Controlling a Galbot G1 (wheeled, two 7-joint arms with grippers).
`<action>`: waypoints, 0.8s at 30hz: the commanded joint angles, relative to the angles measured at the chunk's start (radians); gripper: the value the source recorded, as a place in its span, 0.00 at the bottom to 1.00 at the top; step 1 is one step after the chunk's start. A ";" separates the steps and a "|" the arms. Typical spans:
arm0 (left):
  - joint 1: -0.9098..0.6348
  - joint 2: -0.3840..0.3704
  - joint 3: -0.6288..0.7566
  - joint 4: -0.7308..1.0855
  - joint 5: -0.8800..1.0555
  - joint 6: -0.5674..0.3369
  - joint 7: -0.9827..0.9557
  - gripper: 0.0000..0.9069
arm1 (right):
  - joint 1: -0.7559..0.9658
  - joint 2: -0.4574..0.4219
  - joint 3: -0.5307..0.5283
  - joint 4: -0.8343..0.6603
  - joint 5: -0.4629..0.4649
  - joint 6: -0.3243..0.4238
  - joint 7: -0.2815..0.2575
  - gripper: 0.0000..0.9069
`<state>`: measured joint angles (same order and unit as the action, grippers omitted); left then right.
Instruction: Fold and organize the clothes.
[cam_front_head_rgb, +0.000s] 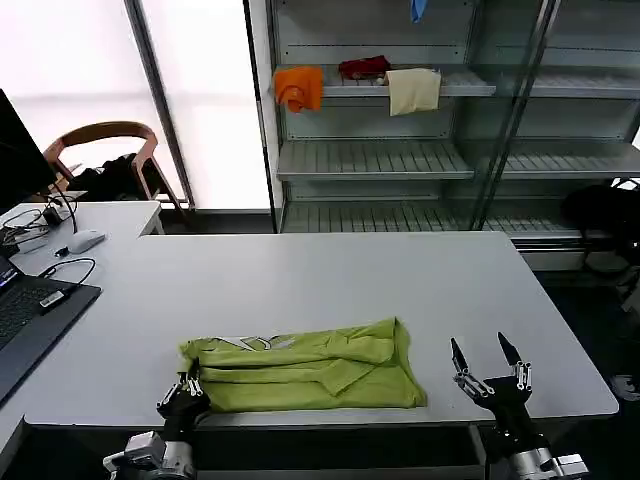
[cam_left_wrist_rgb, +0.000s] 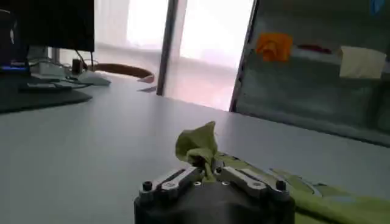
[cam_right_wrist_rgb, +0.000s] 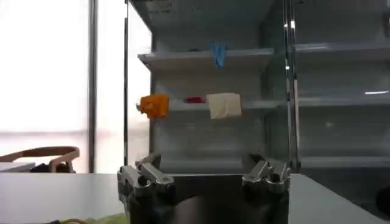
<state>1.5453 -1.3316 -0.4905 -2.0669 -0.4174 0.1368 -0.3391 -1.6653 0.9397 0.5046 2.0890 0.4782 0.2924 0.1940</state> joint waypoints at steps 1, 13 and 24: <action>-0.016 0.137 -0.159 -0.041 -0.124 0.057 -0.011 0.00 | 0.009 0.002 -0.008 0.006 -0.004 -0.008 0.000 1.00; -0.032 0.360 -0.541 -0.030 -0.309 0.107 0.063 0.00 | 0.053 0.007 -0.063 0.006 -0.019 -0.033 0.003 1.00; -0.004 0.171 -0.007 -0.199 0.089 0.022 0.190 0.00 | 0.051 0.011 -0.065 0.007 -0.019 -0.031 0.002 1.00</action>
<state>1.5367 -1.0930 -0.7955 -2.1806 -0.5742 0.2104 -0.2288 -1.6189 0.9516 0.4457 2.0942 0.4606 0.2632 0.1967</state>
